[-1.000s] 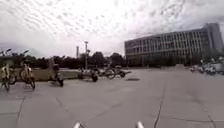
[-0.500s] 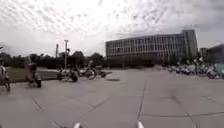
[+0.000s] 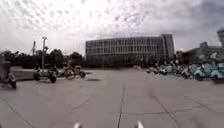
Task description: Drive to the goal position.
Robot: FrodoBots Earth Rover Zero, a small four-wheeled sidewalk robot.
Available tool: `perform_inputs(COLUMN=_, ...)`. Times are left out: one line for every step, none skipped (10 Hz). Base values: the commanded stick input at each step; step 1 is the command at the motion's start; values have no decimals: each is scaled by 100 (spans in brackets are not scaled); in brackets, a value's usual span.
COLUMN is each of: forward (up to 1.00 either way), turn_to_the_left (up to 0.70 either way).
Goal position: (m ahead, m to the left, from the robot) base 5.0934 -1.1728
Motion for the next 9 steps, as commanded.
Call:
perform_inputs(forward=70, turn_to_the_left=0)
perform_inputs(forward=70, turn_to_the_left=0)
perform_inputs(forward=70, turn_to_the_left=0)
perform_inputs(forward=70, turn_to_the_left=0)
perform_inputs(forward=70, turn_to_the_left=0)
perform_inputs(forward=70, turn_to_the_left=0)
perform_inputs(forward=70, turn_to_the_left=0)
perform_inputs(forward=70, turn_to_the_left=0)
perform_inputs(forward=70, turn_to_the_left=0)
